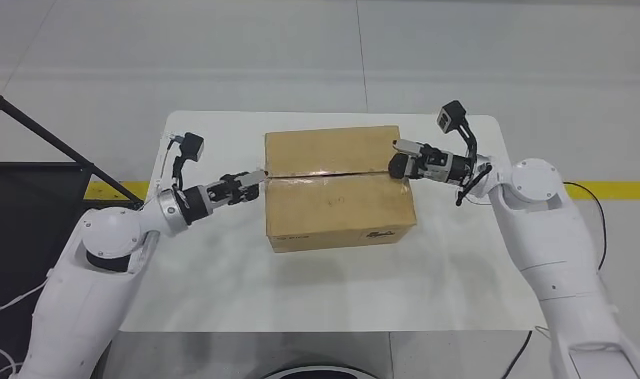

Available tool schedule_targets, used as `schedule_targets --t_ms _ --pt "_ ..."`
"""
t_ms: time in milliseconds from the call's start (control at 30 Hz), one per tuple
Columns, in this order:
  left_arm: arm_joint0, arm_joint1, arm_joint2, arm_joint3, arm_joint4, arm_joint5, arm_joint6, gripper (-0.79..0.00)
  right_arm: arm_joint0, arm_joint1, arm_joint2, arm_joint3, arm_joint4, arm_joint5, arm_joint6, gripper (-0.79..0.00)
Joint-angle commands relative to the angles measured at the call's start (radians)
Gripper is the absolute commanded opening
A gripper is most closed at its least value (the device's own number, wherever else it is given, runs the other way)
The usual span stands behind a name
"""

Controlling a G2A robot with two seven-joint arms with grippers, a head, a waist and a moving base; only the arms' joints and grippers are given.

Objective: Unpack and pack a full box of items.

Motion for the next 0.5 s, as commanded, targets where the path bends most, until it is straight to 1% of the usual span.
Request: schedule_targets --t_ms 0,67,200,300,333,467 --pt "0.029 0.001 -0.024 -0.016 0.0 0.005 0.039 0.0 0.009 -0.002 -0.007 0.013 -0.002 0.005 0.004 0.0" --pt "0.063 0.002 -0.048 -0.032 -0.005 0.017 0.086 0.0 0.019 -0.004 -0.017 0.027 -0.003 0.013 0.018 0.0" --pt "0.129 -0.003 -0.091 -0.051 -0.041 0.056 0.22 0.0 0.035 -0.007 -0.032 0.049 -0.006 0.019 0.029 0.0" --pt "0.166 -0.006 -0.102 -0.069 -0.033 0.101 0.31 0.0 0.043 -0.009 -0.038 0.059 -0.01 0.018 0.031 0.0" --pt "0.17 -0.007 -0.102 -0.077 -0.025 0.114 0.326 0.0 0.043 -0.009 -0.038 0.059 -0.01 0.018 0.031 0.0" --pt "0.17 -0.007 -0.102 -0.077 -0.025 0.114 0.326 0.0 0.043 -0.009 -0.038 0.059 -0.01 0.018 0.031 0.0"
